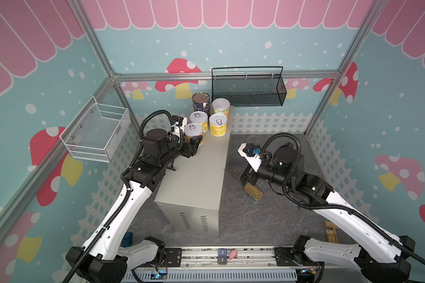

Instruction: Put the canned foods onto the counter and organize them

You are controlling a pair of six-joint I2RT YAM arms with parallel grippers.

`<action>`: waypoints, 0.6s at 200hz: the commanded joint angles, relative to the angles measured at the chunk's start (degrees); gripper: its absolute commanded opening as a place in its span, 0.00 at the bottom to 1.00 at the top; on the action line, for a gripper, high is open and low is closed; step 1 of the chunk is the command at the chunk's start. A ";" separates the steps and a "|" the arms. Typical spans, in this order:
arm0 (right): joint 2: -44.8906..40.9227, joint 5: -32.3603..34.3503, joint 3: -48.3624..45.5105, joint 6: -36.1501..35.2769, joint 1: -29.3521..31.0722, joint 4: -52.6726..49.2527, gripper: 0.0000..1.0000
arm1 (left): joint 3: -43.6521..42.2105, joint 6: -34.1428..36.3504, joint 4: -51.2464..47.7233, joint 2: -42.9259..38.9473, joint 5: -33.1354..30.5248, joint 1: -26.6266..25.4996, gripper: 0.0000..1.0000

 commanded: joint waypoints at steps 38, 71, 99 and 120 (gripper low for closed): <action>-1.15 -0.68 0.55 -0.36 -0.27 1.32 0.99 | -1.19 -0.35 -7.98 -0.85 0.98 0.45 0.92; -0.45 0.77 1.70 0.89 -0.28 1.08 1.00 | -1.26 -0.40 -11.23 -4.85 0.25 0.49 0.97; 2.47 3.31 4.32 3.83 -0.27 0.49 0.99 | -1.57 -0.70 -15.38 -8.79 -1.88 0.94 0.99; 5.54 3.67 6.44 5.23 -0.18 0.24 0.99 | -1.57 -2.33 -17.89 -11.44 -2.93 3.25 0.99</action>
